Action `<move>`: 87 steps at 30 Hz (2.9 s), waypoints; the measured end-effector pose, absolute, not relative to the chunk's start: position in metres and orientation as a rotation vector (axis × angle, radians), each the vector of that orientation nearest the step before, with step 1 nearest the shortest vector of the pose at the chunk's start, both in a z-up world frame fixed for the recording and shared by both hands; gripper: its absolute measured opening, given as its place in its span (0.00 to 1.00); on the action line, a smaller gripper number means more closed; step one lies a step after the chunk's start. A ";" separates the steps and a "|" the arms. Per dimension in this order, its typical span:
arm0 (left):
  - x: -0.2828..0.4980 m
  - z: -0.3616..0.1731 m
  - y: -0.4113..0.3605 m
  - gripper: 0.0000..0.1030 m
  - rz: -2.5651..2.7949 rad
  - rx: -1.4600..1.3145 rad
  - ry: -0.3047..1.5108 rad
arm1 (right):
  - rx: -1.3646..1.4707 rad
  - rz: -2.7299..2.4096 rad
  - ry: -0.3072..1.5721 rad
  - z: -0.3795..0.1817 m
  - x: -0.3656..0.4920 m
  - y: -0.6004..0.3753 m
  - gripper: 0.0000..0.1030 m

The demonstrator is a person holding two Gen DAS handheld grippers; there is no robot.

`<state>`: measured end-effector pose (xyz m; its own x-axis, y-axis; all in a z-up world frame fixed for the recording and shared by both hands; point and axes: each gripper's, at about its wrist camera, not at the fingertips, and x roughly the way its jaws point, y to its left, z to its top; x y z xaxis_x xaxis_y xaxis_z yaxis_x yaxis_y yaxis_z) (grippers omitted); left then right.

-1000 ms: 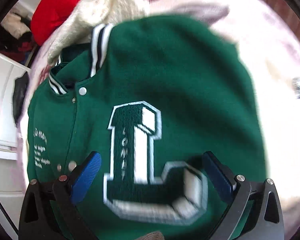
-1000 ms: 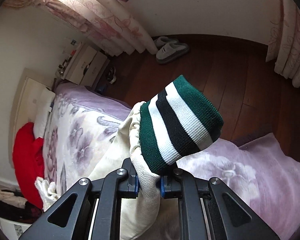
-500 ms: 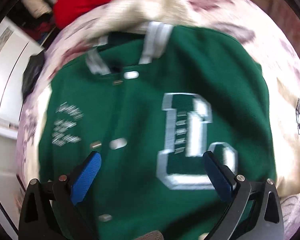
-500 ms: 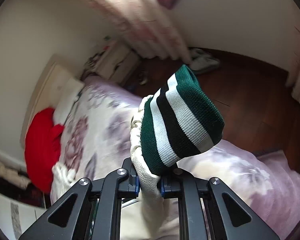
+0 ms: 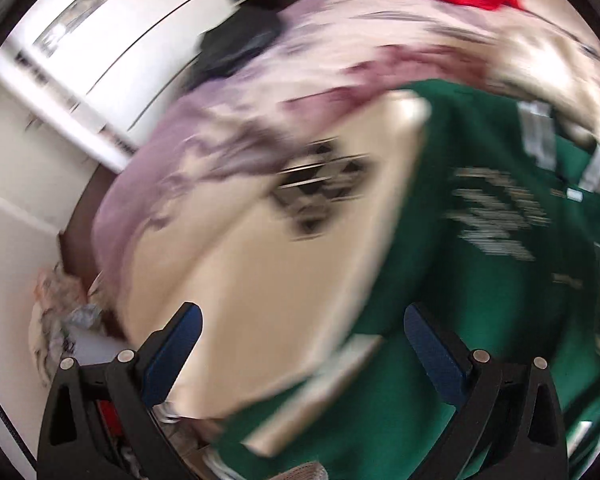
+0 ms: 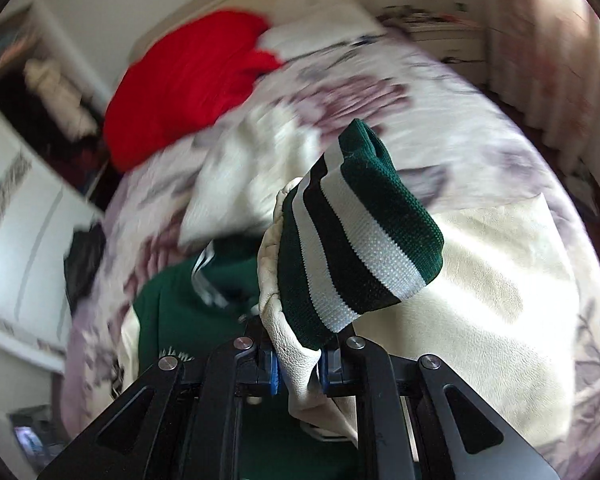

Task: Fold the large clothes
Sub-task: 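Fold the held sleeve across the jacket front with the right gripper, then grasp the other sleeve cuff with the left gripper and lift it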

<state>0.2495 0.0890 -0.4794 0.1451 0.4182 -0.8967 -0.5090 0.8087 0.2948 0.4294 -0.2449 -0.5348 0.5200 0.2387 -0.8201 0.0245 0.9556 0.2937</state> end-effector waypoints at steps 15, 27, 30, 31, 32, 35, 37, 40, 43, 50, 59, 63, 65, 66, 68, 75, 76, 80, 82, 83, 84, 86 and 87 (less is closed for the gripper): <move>0.063 -0.545 0.289 1.00 0.786 -0.692 1.422 | 0.378 0.512 1.417 -0.624 0.418 -0.028 0.79; 0.044 -0.644 0.316 0.64 0.683 -1.240 1.303 | 0.415 0.353 1.505 -0.642 0.446 -0.015 0.79; 0.063 -0.613 0.328 0.20 0.756 -1.094 1.265 | 0.346 0.317 1.506 -0.636 0.455 -0.011 0.79; 0.072 -0.595 0.339 0.18 0.785 -1.024 1.237 | 0.329 0.306 1.505 -0.635 0.456 -0.013 0.79; 0.080 -0.581 0.350 0.17 0.804 -0.978 1.208 | 0.313 0.297 1.503 -0.634 0.458 -0.009 0.79; 0.110 -0.539 0.406 0.16 0.839 -0.863 1.083 | 0.265 0.272 1.508 -0.632 0.458 0.000 0.79; 0.138 -0.523 0.457 0.16 0.843 -0.817 1.004 | 0.216 0.236 1.513 -0.633 0.459 0.009 0.79; 0.178 -0.531 0.517 0.17 0.801 -0.809 0.975 | 0.129 0.179 1.530 -0.646 0.461 0.023 0.78; 0.213 -0.562 0.557 0.20 0.768 -0.830 1.041 | 0.075 0.093 1.534 -0.659 0.464 0.032 0.49; 0.221 -0.618 0.591 0.39 0.685 -1.081 1.076 | 0.142 -0.018 1.372 -0.629 0.472 0.032 0.12; 0.137 -0.592 0.569 0.93 0.663 -1.203 0.868 | 0.404 0.200 1.514 -0.651 0.488 0.022 0.52; 0.130 -0.610 0.523 0.93 0.608 -1.348 0.842 | 0.428 0.256 1.521 -0.637 0.476 0.008 0.61; 0.144 -0.634 0.505 0.93 0.556 -1.450 0.820 | 0.405 0.265 1.507 -0.631 0.466 -0.001 0.61; 0.155 -0.644 0.502 0.93 0.561 -1.474 0.826 | 0.403 0.258 1.506 -0.630 0.463 -0.005 0.61; 0.178 -0.660 0.498 0.92 0.557 -1.499 0.808 | 0.414 0.236 1.503 -0.629 0.458 -0.007 0.61; 0.247 -0.634 0.527 0.06 0.749 -1.182 0.826 | 0.388 0.169 1.473 -0.618 0.467 -0.004 0.61; 0.255 -0.623 0.532 0.06 0.750 -1.135 0.812 | 0.364 0.157 1.475 -0.621 0.470 0.001 0.61; 0.279 -0.587 0.534 0.05 0.699 -0.978 0.811 | 0.201 0.141 1.495 -0.649 0.486 0.041 0.59; 0.283 -0.570 0.531 0.03 0.686 -0.923 0.801 | 0.124 0.082 1.485 -0.660 0.491 0.057 0.19; 0.288 -0.565 0.530 0.03 0.676 -0.909 0.792 | 0.137 0.083 1.479 -0.661 0.492 0.061 0.16; 0.289 -0.556 0.528 0.03 0.666 -0.893 0.778 | 0.128 0.079 1.458 -0.657 0.493 0.067 0.15; 0.287 -0.544 0.520 0.03 0.655 -0.861 0.762 | 0.097 0.099 1.454 -0.660 0.493 0.075 0.15; 0.288 -0.535 0.513 0.03 0.653 -0.831 0.755 | 0.088 0.116 1.472 -0.667 0.493 0.075 0.15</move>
